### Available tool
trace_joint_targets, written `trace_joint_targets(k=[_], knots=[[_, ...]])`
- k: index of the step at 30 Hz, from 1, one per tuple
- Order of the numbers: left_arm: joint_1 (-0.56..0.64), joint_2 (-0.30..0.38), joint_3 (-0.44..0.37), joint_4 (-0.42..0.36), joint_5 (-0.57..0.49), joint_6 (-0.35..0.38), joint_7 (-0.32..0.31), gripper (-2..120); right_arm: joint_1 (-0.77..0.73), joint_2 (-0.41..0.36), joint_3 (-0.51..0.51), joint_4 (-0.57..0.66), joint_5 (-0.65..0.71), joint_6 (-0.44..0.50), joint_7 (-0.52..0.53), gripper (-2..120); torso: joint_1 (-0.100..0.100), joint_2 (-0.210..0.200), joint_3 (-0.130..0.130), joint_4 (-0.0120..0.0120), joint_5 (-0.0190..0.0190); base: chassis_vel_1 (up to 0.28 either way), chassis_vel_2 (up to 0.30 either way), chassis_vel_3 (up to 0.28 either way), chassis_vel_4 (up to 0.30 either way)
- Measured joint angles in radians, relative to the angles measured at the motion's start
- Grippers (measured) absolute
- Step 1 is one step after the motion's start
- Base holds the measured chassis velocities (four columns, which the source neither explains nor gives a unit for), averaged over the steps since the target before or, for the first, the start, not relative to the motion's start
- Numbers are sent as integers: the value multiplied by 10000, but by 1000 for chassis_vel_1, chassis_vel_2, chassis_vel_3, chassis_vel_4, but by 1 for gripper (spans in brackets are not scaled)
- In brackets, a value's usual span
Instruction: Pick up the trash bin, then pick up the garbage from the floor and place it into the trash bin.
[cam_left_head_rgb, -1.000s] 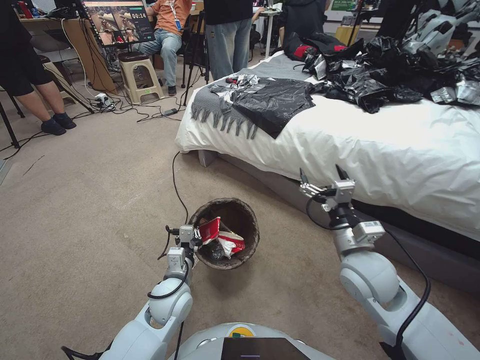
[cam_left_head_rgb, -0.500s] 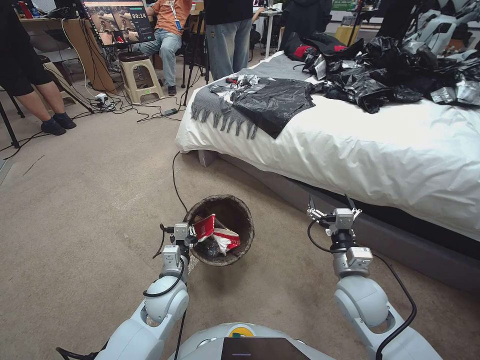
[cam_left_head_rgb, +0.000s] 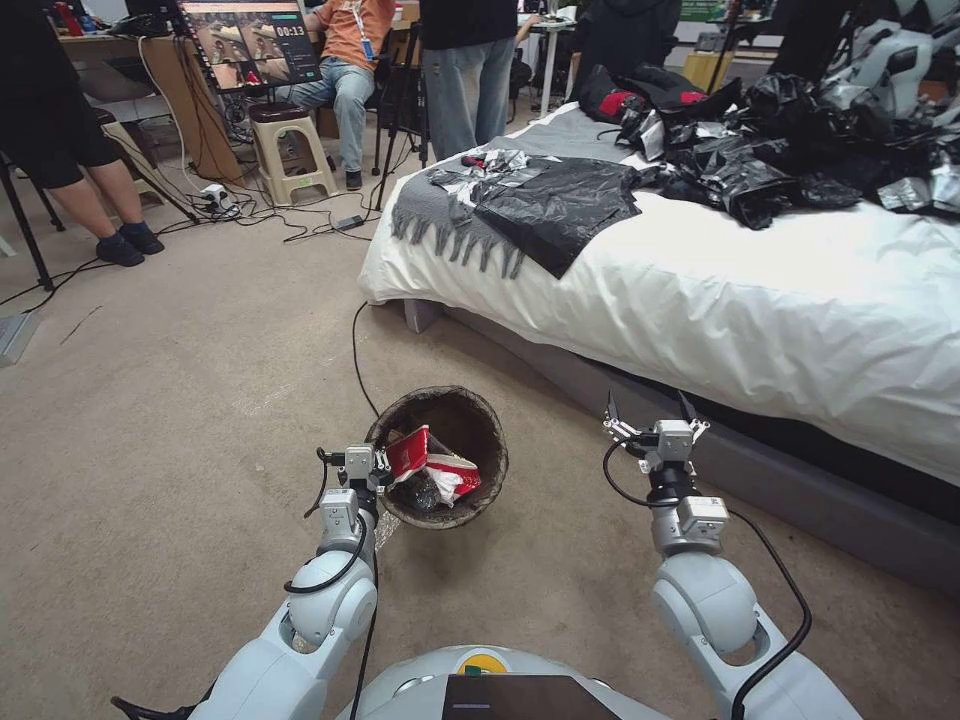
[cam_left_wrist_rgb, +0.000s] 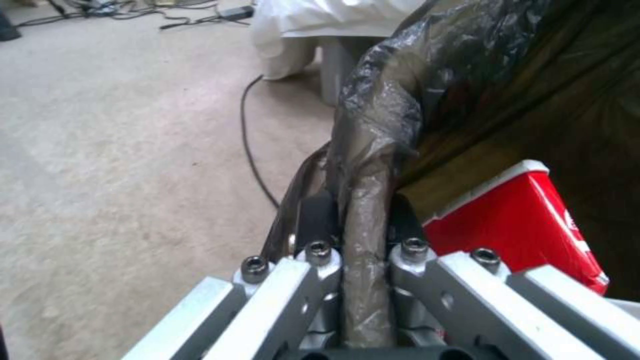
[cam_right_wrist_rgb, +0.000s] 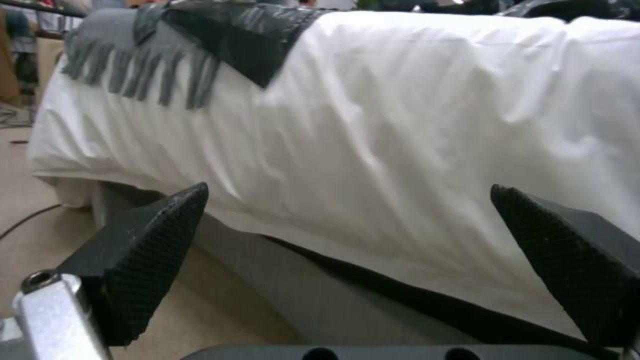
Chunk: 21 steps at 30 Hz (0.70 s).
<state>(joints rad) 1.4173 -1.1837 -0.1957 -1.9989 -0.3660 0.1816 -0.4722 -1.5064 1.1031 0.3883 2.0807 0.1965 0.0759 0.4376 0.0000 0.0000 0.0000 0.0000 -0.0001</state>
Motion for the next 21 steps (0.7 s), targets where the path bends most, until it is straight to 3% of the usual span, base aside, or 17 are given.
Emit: trace_joint_targets(k=[21], knots=[[75,-42,-154,-57,52,1,23,0,241,95,-278,-181,-28,-38,8,100,0,0,0,1,1,98,98,98,97]])
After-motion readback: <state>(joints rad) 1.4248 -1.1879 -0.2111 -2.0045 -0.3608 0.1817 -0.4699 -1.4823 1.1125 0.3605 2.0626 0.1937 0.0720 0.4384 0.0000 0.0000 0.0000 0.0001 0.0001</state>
